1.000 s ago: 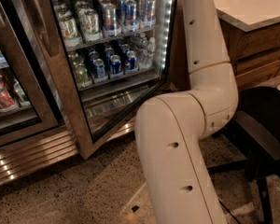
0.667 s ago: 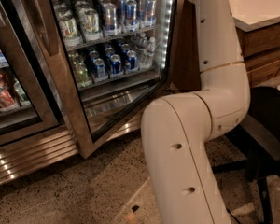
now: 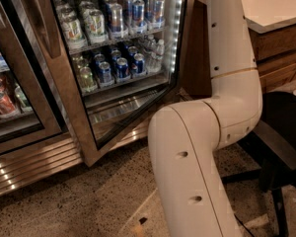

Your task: Close right fridge door

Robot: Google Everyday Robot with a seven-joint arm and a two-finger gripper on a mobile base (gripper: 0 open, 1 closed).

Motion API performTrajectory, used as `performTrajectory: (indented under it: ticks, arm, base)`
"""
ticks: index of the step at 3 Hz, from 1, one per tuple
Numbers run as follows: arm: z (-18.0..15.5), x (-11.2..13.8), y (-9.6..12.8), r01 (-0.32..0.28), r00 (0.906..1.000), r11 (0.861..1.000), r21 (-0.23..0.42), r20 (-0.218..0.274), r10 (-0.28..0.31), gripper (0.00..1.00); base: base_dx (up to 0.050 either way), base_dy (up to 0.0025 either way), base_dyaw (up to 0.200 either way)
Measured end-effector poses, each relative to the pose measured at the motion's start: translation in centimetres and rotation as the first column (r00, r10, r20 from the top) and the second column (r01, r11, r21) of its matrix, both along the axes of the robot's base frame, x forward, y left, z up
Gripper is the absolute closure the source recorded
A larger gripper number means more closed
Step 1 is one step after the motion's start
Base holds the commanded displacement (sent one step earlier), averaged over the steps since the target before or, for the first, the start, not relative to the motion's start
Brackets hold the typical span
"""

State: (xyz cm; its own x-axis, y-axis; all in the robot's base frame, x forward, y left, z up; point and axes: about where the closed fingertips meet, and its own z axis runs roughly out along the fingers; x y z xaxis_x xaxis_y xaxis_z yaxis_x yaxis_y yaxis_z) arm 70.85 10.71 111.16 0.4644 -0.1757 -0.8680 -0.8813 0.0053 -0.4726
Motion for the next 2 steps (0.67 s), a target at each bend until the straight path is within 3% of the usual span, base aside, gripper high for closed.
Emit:
performTrajectory:
  ticks: [1,2]
  arm:
    - [-0.54,0.40,0.19,0.001,0.9998,1.000,-0.013,0.022,-0.001,1.00]
    - [-0.18,1.19,0.30,0.026,0.9967,0.999,-0.019,0.077,-0.025,1.00]
  base:
    - [0.000,0.00000,0.000]
    - [0.000,0.00000,0.000]
